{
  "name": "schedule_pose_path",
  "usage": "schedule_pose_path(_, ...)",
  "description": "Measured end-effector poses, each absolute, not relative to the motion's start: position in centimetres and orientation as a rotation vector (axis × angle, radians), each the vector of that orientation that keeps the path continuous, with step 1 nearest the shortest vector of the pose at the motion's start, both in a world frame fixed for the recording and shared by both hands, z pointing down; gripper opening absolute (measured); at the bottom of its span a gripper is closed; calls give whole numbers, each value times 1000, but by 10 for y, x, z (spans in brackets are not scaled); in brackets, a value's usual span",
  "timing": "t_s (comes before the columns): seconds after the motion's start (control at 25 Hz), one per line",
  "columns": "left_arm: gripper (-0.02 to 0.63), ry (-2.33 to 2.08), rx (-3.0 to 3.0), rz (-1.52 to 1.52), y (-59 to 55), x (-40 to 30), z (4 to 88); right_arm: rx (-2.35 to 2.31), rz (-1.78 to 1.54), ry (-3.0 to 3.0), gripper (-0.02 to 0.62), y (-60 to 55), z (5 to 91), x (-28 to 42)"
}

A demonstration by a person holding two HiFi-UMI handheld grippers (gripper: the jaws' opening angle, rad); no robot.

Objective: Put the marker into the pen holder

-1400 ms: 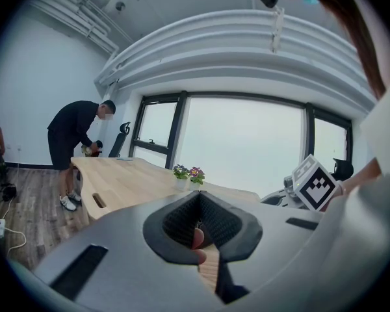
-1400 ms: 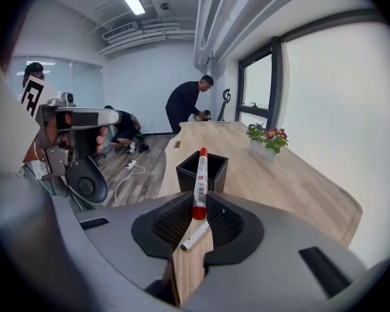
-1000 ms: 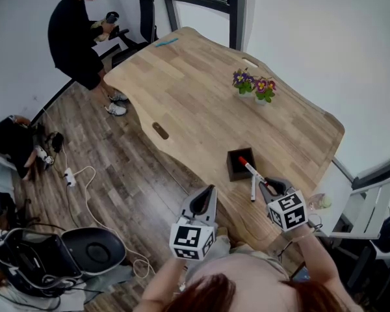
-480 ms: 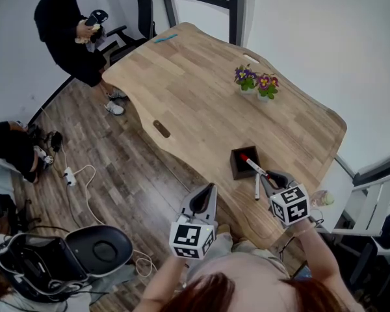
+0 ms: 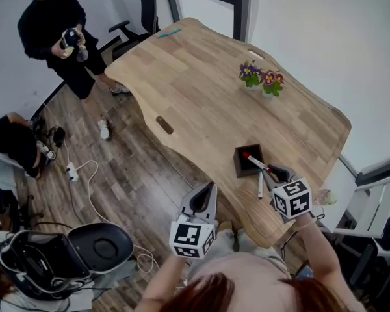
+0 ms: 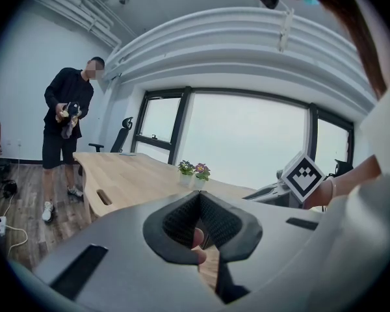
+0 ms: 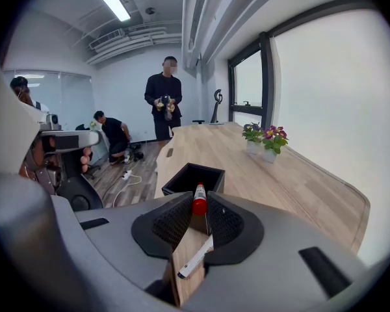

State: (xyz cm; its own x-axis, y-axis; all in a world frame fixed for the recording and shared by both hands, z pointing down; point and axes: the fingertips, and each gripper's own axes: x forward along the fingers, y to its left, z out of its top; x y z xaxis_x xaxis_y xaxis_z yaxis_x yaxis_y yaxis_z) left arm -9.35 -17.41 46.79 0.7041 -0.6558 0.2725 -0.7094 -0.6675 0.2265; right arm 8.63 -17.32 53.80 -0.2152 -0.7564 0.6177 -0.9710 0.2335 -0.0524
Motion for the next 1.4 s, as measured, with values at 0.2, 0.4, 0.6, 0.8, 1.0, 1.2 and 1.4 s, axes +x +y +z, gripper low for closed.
schedule_pose_path(0.2,2,-1096,2583,250,-175,-93,469,1568,638,-2057,61,-182,543,88)
schedule_pose_path(0.4,2,-1127,2564,256,-175,-91,468,1529,654,-2074,61,-189,548,87)
schedule_pose_path(0.6,2,-1158,2546,259,-174,-90,467,1491,657,-2087,61,-194,553,84)
schedule_pose_path(0.8,2,-1181,2531,261,-175,-90,464,1462,656,-2094,61,-200,554,81)
schedule_pose_path(1.0,2,-1190,2522,266,-175,-85,463,1431,636,-2094,65,-205,556,78)
schedule_pose_path(1.2,2,-1198,2515,278,-181,-80,462,1419,648,-2111,99,-213,557,78)
schedule_pose_path(1.4,2,-1225,2514,267,-166,-75,459,1438,594,-2145,106,-204,546,81)
